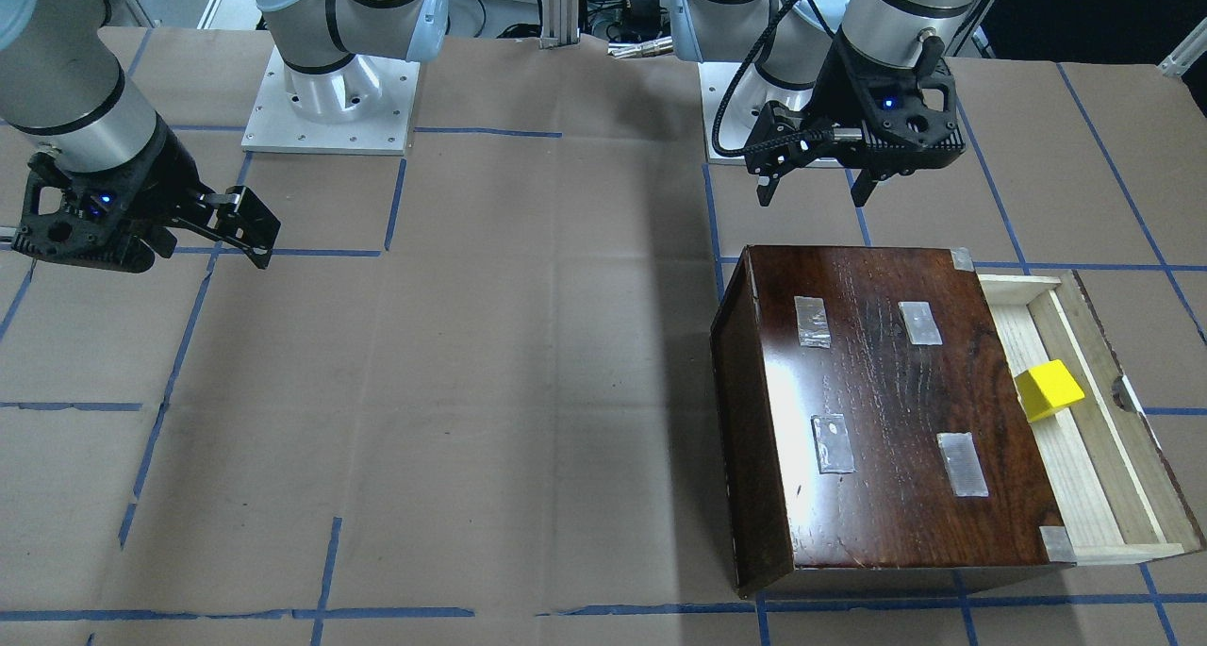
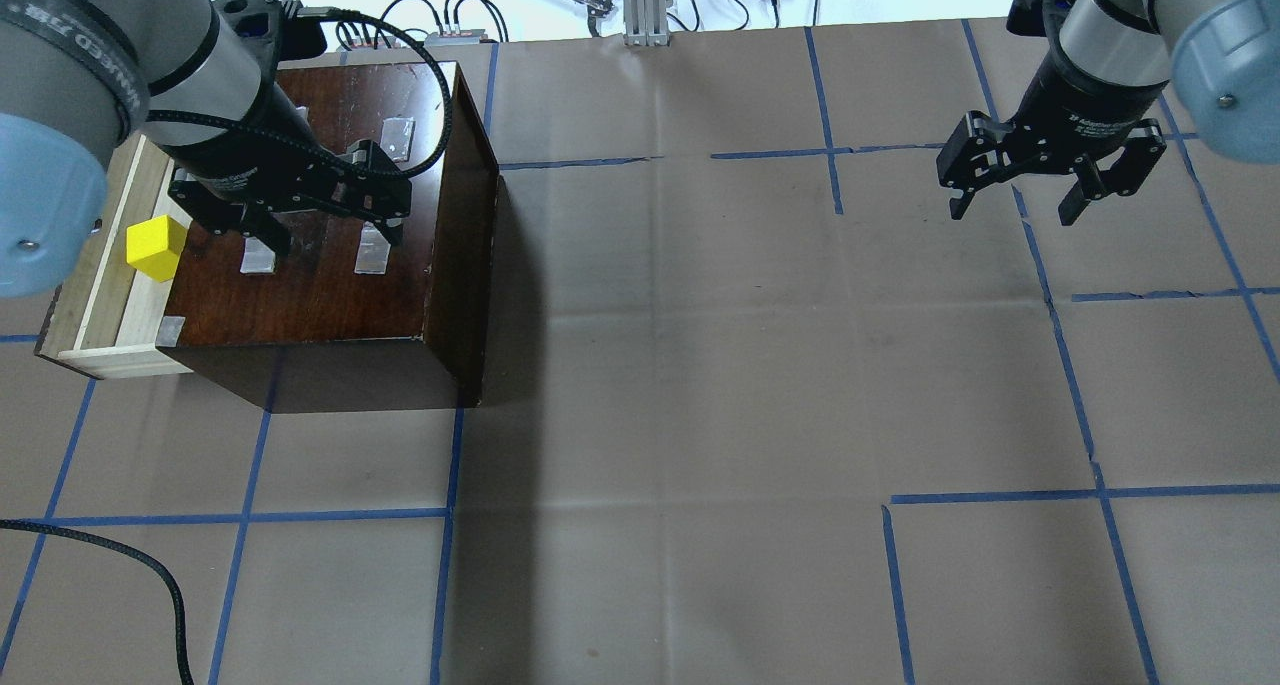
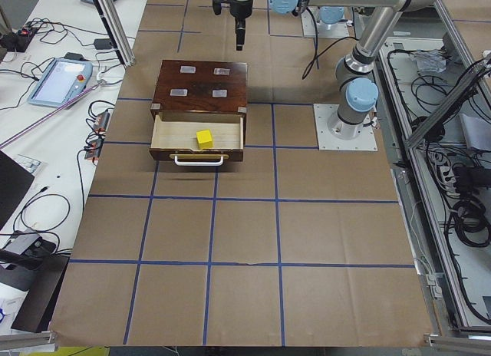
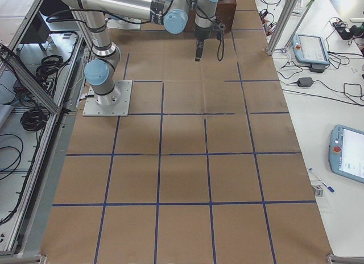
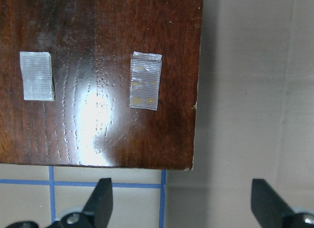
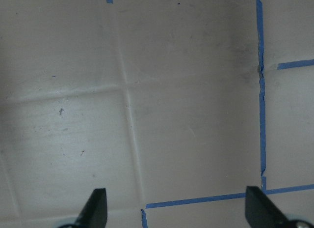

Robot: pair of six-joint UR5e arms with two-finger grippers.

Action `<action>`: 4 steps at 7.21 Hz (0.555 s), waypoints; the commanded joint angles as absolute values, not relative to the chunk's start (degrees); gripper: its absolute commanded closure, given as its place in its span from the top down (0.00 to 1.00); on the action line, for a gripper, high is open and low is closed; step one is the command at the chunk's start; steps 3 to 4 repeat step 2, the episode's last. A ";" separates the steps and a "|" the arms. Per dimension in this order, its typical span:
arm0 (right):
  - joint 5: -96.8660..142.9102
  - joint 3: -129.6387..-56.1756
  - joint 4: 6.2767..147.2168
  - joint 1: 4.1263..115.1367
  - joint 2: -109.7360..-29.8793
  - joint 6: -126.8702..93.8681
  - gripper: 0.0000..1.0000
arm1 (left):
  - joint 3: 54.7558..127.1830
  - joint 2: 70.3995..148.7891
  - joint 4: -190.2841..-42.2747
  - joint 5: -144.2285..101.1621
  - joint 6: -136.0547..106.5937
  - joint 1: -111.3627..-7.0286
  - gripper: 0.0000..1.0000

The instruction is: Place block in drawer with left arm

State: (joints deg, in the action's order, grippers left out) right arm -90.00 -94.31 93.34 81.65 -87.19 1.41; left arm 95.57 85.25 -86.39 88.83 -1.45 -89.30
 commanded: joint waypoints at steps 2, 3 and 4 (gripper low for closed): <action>-90.00 -94.22 93.34 81.65 -87.19 1.41 1.00 | 95.27 85.34 -86.31 90.35 -1.32 -89.30 0.98; -90.00 -94.22 93.34 81.65 -87.19 1.41 1.00 | 95.27 85.34 -86.31 90.35 -1.32 -89.30 0.98; -90.00 -94.22 93.34 81.65 -87.19 1.41 1.00 | 95.27 85.34 -86.31 90.35 -1.32 -89.30 0.98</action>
